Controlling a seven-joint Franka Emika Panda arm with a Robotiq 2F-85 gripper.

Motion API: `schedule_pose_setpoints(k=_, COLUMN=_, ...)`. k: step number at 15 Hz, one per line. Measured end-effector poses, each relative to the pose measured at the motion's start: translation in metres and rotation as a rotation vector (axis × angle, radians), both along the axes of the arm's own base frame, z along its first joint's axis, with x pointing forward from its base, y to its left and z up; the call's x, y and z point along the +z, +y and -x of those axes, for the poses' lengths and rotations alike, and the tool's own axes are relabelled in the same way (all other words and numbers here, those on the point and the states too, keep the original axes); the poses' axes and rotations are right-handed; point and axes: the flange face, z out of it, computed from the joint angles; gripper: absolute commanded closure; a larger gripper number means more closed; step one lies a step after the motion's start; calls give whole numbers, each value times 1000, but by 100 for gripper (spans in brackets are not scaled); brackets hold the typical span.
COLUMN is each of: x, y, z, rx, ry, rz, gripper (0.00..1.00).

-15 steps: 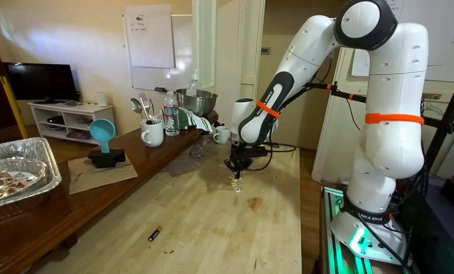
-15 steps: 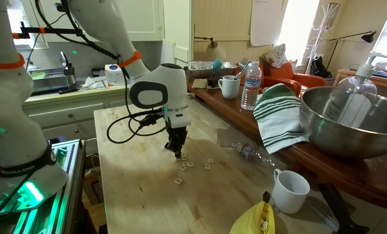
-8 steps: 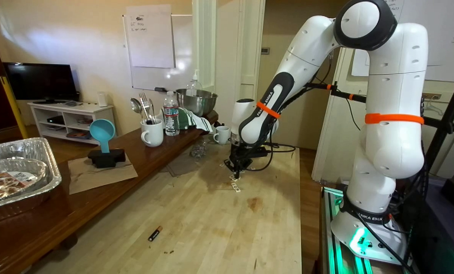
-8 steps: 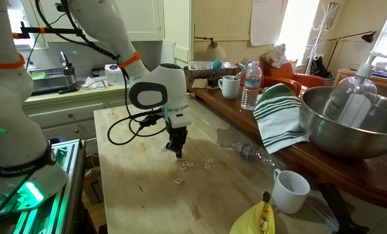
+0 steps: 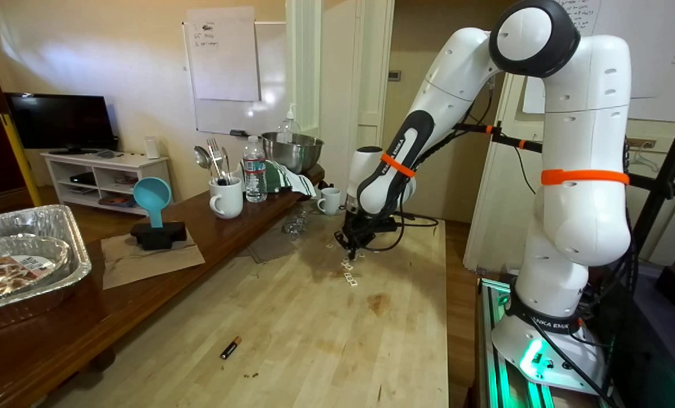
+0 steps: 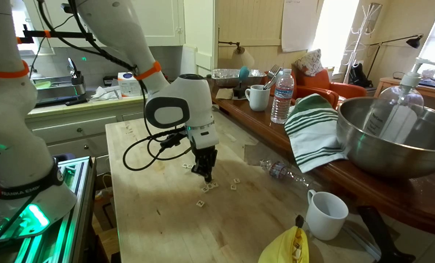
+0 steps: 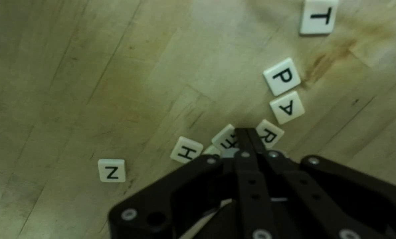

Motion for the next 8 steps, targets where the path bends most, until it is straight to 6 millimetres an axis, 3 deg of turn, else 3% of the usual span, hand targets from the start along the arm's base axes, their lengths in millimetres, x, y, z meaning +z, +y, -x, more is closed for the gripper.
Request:
schedule_pose_setpoints(k=3, x=0, y=-4, z=0, rx=-5, ry=-1, rz=2, gripper=100)
schedule_pose_setpoints(k=8, x=7, y=9, z=-1, rx=45, ry=-12, rz=-1, gripper=100)
